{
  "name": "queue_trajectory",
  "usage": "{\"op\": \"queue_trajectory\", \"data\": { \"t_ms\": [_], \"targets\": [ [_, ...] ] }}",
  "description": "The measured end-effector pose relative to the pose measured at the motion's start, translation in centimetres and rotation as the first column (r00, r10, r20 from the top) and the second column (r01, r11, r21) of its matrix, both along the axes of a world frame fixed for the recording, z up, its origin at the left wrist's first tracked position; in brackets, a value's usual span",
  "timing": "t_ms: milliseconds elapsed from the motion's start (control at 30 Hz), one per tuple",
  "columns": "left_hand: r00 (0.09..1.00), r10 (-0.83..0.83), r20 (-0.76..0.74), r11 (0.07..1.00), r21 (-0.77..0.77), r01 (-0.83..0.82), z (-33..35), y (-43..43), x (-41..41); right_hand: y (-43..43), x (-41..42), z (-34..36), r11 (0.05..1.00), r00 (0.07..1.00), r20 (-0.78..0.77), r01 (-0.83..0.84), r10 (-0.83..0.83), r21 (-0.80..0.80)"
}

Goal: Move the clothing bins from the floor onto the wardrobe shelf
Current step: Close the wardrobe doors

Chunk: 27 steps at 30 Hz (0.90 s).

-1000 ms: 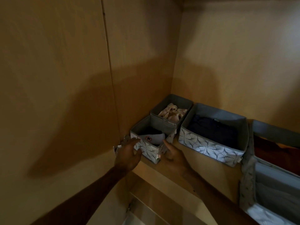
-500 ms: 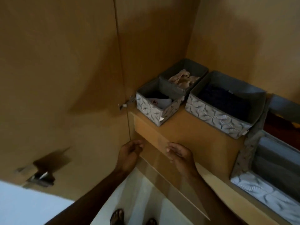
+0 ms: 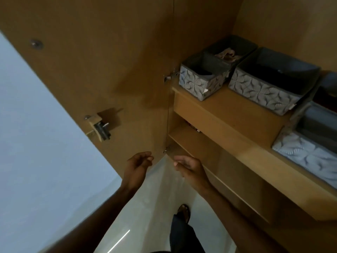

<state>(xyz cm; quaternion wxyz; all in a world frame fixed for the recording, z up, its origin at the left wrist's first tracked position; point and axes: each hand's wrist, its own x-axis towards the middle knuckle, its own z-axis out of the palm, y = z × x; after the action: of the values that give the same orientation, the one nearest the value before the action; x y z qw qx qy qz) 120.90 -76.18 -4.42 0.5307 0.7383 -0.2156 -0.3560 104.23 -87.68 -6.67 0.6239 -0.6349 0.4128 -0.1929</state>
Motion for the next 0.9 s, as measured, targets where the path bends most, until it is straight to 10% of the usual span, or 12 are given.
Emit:
{"op": "queue_trajectory", "data": {
  "t_ms": [500, 900],
  "targets": [
    [0.989, -0.143, 0.046, 0.983, -0.110, 0.148, 3.1, 18.3, -7.5, 20.4, -9.5, 5.0, 0.980, 0.980, 0.087, 0.184, -0.177, -0.080],
    [0.867, -0.491, 0.084, 0.845, -0.195, 0.498, 5.3, 21.5, -32.2, 32.5, -36.2, 8.8, 0.866, 0.885, 0.092, 0.465, -0.456, -0.183]
  ]
}}
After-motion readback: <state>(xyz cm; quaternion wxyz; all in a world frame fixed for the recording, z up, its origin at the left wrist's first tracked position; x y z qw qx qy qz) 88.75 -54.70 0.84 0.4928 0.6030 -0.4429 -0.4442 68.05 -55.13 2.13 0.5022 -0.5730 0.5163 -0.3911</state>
